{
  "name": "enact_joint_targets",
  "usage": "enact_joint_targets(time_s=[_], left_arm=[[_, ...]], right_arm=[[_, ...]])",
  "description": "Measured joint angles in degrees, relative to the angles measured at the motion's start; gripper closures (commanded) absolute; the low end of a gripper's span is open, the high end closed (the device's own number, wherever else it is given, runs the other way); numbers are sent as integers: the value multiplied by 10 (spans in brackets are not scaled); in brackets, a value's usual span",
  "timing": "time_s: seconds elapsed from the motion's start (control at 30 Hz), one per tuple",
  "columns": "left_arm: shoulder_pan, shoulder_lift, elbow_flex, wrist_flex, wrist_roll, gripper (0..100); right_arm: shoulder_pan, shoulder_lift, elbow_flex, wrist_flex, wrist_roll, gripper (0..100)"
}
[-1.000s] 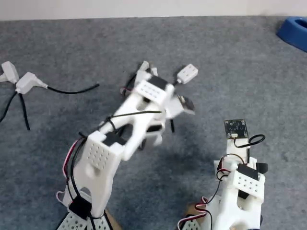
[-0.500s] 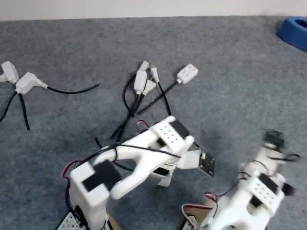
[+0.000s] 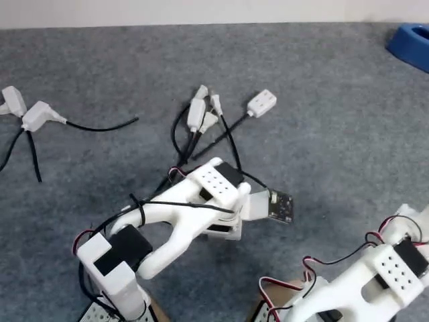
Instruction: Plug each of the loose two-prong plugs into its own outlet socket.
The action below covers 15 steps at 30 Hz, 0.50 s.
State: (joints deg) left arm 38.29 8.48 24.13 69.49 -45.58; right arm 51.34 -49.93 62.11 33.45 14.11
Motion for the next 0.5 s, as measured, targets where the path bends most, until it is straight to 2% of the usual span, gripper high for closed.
enact_joint_targets(time_s=[0.4,0.5], left_arm=[[-3,0,-6,0,0,845],[15,0,-26,3,3,843]], right_arm=[[7,0,-20,0,20,523],[7,0,-20,0,20,523]])
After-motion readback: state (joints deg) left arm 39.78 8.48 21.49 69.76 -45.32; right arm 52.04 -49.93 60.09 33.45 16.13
